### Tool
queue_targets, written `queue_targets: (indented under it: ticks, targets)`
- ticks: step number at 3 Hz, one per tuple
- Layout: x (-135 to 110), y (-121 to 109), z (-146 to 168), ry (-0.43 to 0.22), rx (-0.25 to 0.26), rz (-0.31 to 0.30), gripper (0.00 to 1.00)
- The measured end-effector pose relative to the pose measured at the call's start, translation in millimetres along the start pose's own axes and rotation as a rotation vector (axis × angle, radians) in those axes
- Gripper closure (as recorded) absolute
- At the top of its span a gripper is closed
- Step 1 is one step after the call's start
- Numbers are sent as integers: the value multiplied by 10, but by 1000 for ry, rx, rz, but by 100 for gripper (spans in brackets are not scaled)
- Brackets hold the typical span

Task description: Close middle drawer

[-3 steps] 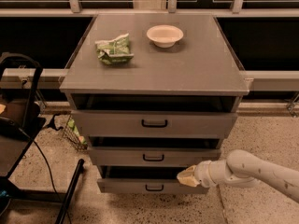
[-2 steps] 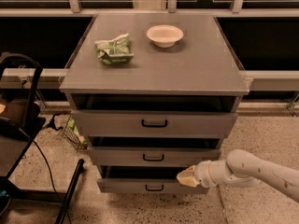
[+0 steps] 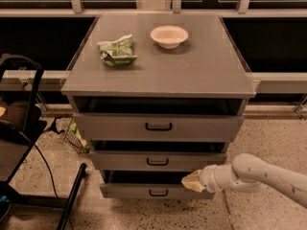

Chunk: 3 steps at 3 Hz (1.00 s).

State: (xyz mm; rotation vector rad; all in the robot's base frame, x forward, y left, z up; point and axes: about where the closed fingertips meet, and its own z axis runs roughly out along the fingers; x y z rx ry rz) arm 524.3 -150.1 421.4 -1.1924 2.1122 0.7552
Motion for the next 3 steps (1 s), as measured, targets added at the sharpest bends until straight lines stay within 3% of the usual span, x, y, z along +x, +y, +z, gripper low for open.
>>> queue_targets:
  ticks: [1, 2, 3]
  targets:
    - [0, 0, 1, 0, 0, 0, 7]
    - [0, 0, 1, 0, 0, 0, 0]
    - [0, 1, 1, 0, 0, 0, 0]
